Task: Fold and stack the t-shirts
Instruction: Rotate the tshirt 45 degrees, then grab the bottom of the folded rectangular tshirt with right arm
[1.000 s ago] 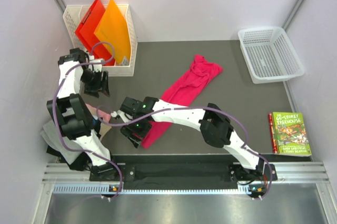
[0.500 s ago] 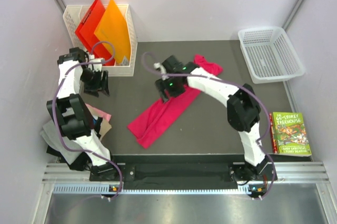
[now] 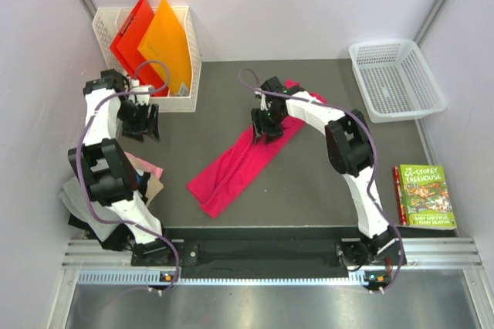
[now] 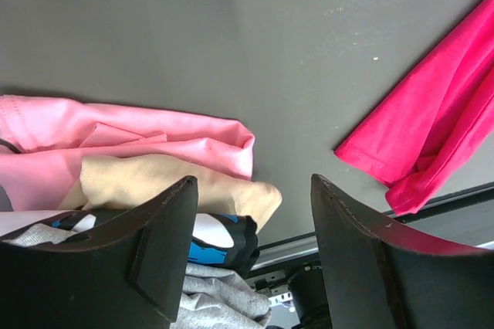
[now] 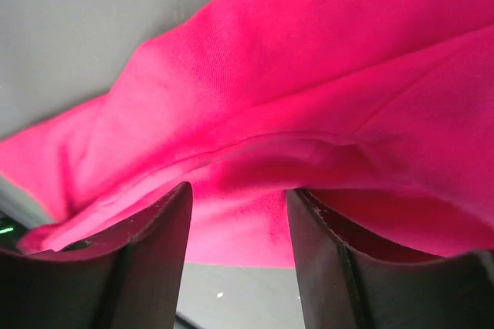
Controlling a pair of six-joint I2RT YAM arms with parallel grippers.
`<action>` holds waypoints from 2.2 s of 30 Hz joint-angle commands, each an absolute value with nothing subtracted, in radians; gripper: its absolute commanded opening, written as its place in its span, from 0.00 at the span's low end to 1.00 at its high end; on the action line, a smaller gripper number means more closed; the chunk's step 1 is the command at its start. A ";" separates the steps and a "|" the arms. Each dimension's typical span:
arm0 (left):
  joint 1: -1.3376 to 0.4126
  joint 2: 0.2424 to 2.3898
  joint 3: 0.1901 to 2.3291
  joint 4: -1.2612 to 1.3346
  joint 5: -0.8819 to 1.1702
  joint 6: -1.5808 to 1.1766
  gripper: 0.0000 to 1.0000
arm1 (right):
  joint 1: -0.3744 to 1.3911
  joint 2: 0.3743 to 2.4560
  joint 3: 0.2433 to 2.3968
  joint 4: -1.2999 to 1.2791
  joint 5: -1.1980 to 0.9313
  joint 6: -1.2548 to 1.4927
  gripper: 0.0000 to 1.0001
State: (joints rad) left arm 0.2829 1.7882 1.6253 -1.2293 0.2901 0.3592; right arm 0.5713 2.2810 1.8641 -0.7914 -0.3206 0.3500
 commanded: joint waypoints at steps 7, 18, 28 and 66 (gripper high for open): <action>0.295 1.740 1.661 -1.259 0.291 0.400 0.66 | 0.420 2.443 2.043 -0.934 -0.283 0.335 0.51; 0.296 1.730 1.658 -1.281 0.304 0.406 0.66 | 0.304 2.497 2.109 -1.023 -0.213 0.304 0.52; 0.296 1.701 1.628 -1.302 0.334 0.411 0.66 | 0.291 2.504 2.264 -1.078 -0.120 0.264 0.63; 0.417 1.776 1.701 -1.282 0.316 0.429 0.68 | 1.189 2.284 2.071 -0.960 0.249 0.239 0.88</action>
State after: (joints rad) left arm 0.4026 1.7538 1.6608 -1.2793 0.2985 0.3981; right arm 1.1767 2.2597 2.0006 -0.9897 0.3141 0.2131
